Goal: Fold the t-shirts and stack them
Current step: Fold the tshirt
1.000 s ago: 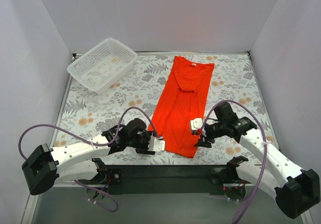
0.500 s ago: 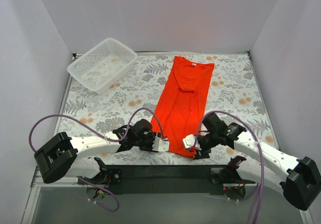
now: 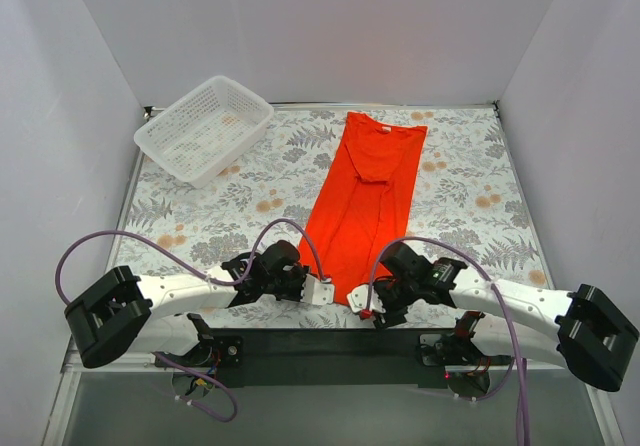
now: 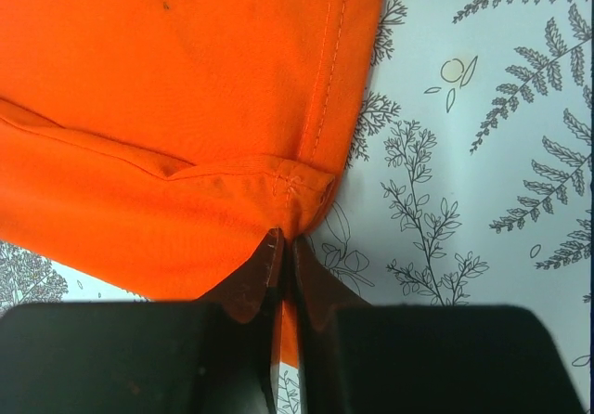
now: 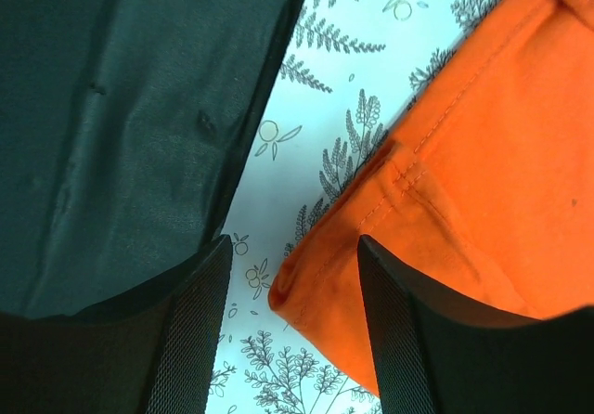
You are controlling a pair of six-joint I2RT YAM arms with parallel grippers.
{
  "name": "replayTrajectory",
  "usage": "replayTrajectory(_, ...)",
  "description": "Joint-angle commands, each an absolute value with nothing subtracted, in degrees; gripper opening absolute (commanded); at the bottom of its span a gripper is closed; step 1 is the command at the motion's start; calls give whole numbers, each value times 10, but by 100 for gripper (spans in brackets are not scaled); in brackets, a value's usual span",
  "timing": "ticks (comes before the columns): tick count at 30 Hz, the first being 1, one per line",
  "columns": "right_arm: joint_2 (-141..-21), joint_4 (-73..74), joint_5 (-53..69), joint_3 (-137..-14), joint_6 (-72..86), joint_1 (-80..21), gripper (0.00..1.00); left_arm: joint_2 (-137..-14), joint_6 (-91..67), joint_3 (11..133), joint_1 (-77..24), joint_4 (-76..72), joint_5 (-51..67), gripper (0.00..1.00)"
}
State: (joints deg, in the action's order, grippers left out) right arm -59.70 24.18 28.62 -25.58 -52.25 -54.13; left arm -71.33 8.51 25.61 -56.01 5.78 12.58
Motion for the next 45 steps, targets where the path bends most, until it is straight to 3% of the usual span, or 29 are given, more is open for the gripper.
replayTrajectory(1,-611,195,256,-250,-493,-552,53,-700,82,249,-562,63,138,4)
replayTrajectory(6,-628,185,231,-252,-475,-554,45,-699,76,252,-562,63,153,3)
replayTrajectory(9,-642,185,221,-254,-467,-554,34,-697,75,251,-562,62,159,2)
replayTrajectory(12,-647,187,221,-253,-462,-554,18,-693,74,250,-562,62,162,2)
replayTrajectory(13,-647,187,220,-252,-462,-554,8,-692,74,250,-562,61,163,1)
replayTrajectory(15,-644,189,221,-254,-461,-553,1,-687,72,246,-562,56,164,0)
replayTrajectory(24,-580,253,320,-303,-498,-481,1,-678,70,272,-559,66,195,0)
replayTrajectory(32,-575,335,395,-357,-547,-388,1,-750,108,410,-508,140,292,0)
replayTrajectory(45,-727,413,496,-474,-638,-149,1,-925,201,647,-424,282,371,0)
